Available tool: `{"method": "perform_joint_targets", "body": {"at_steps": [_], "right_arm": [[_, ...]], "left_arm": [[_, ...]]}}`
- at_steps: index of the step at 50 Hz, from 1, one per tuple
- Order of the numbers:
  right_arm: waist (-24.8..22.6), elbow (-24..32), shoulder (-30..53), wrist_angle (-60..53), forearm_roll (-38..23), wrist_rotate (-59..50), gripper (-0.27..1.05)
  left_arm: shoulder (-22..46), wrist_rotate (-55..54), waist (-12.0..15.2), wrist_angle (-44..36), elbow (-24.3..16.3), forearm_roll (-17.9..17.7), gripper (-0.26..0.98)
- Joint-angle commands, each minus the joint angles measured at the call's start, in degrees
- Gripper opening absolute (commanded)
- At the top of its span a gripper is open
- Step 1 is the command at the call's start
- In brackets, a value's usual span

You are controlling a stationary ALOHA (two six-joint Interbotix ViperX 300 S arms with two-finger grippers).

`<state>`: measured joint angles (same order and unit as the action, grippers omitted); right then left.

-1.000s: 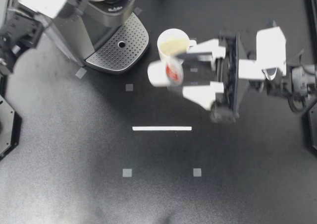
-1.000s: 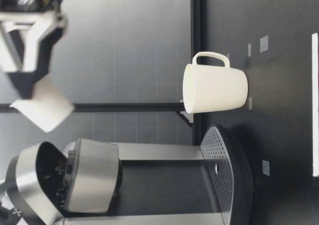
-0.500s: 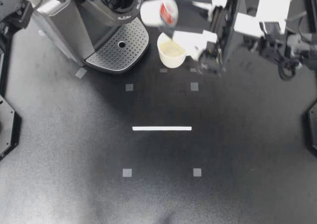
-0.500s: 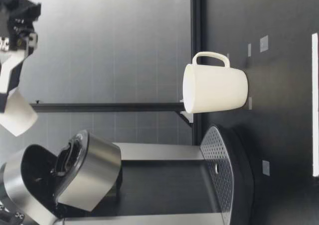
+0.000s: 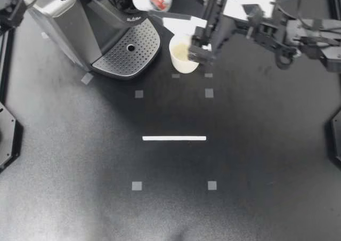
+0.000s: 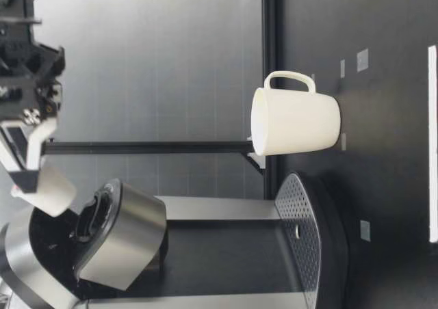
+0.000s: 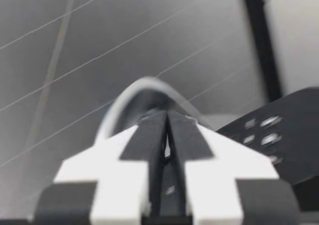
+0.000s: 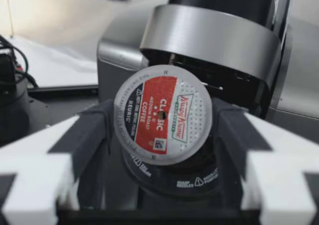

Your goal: Place the coffee capsule inside the capsule container, then place the cup onto the center of the cup tray.

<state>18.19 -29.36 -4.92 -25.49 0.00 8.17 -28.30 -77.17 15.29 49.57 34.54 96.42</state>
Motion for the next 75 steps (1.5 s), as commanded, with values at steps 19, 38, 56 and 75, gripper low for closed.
{"method": "perform_joint_targets", "body": {"at_steps": [19,38,56,75], "right_arm": [[1.2,4.6,2.2,1.6,-0.1,1.7,0.54],[1.5,6.2,4.0,4.0,-0.3,2.4,0.54],[1.5,8.4,6.4,5.4,-0.2,4.5,0.54],[1.5,9.2,7.6,4.5,-0.3,5.2,0.65]], "left_arm": [[-7.7,-4.0,0.2,-13.2,0.0,0.3,0.13],[-8.9,-4.0,0.2,-13.9,0.7,0.3,0.13],[-9.0,-4.1,0.2,-13.9,1.1,0.3,0.13],[-10.0,-4.6,0.2,-13.9,1.8,0.2,0.13]]}}
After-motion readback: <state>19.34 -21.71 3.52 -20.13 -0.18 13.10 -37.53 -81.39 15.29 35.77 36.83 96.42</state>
